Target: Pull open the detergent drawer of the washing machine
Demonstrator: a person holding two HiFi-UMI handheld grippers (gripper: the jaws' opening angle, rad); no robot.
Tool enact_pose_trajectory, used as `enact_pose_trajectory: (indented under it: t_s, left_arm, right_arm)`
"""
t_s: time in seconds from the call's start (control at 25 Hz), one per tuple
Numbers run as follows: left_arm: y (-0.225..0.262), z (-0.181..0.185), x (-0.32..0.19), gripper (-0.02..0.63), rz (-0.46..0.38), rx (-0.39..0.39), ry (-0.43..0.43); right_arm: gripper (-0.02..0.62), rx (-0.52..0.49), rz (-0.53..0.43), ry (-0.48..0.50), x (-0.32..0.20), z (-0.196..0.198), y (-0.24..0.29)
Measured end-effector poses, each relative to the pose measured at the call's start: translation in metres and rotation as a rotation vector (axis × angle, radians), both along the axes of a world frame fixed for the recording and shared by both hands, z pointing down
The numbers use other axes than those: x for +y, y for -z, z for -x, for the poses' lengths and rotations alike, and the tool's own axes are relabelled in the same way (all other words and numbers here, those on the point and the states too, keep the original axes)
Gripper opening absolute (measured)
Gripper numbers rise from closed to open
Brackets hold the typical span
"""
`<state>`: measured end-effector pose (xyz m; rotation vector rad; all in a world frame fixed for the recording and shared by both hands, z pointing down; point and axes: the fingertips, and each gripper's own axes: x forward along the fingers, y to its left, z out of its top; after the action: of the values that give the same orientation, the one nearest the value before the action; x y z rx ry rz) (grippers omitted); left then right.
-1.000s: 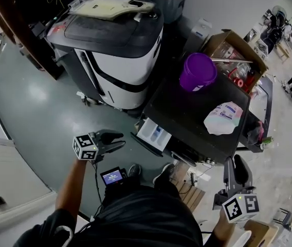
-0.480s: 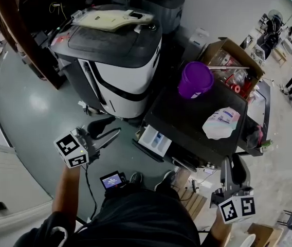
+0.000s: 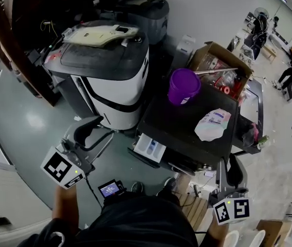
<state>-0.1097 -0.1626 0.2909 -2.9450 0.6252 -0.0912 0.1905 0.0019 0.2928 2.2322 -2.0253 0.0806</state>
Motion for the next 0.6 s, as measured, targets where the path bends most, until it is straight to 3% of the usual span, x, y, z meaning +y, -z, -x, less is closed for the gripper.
enact_pose_trajectory:
  t_s: [0.6]
  left_arm:
    - [0.005, -0.04, 0.023, 0.204, -0.01, -0.004, -0.131]
  right_arm:
    - [0.117, -0.011, -0.007, -0.116, 0.043, -0.026, -0.008]
